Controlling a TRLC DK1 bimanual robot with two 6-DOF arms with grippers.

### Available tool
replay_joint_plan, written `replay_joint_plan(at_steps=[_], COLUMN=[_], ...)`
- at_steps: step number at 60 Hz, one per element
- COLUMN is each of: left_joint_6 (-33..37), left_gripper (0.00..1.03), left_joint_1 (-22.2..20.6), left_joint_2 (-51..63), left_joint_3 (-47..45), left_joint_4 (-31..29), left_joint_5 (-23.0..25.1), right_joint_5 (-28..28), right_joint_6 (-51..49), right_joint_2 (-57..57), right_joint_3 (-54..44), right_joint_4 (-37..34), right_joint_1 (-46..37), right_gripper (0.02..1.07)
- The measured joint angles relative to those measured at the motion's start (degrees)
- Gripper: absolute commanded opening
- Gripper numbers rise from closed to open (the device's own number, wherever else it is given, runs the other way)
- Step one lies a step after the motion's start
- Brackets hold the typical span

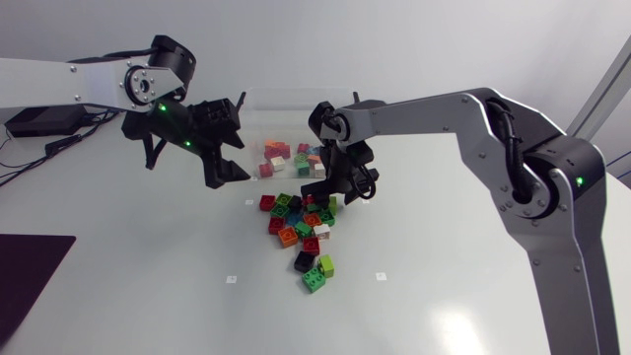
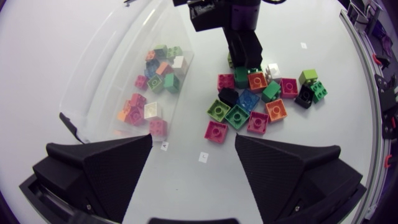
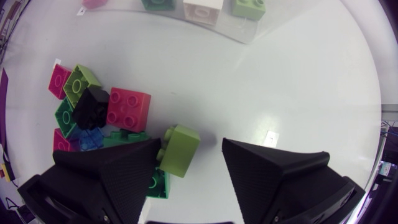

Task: Place the duplo bricks in the container

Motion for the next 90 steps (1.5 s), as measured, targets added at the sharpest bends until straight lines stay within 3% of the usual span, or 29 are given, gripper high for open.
replay_joint_plan(at_steps=[12, 30, 60, 82, 87, 90], left_joint_6=[3.4, 7.6, 9.2, 9.2, 9.2, 9.2], left_gripper=[0.93, 0.95, 0.96, 0.95, 0.93, 0.87], left_joint_1=[0.0, -0.3, -1.6, -2.9, -3.3, -3.4], left_joint_2=[3.7, 7.9, 15.7, 19.6, 20.2, 20.5], left_joint_3=[-0.2, -0.2, 2.5, 4.5, 5.0, 5.2], left_joint_4=[-0.4, -0.4, -0.3, 1.2, 1.2, 1.2], left_joint_5=[-0.2, -0.7, -0.6, 0.1, 0.3, 0.3], right_joint_5=[-0.4, -0.7, -0.8, -0.8, -1.0, -1.2], right_joint_6=[0.2, 0.2, -1.6, -4.0, -4.2, -4.2], right_joint_2=[0.0, -1.6, -20.9, -32.5, -34.4, -35.2], right_joint_3=[0.0, -4.1, -21.9, -28.1, -28.7, -28.7], right_joint_4=[0.0, 3.3, 11.9, 12.2, 12.3, 12.3], right_joint_1=[0.0, -0.4, -2.2, -2.3, -2.3, -2.3], right_gripper=[0.34, 0.33, 0.33, 0.33, 0.33, 0.33])
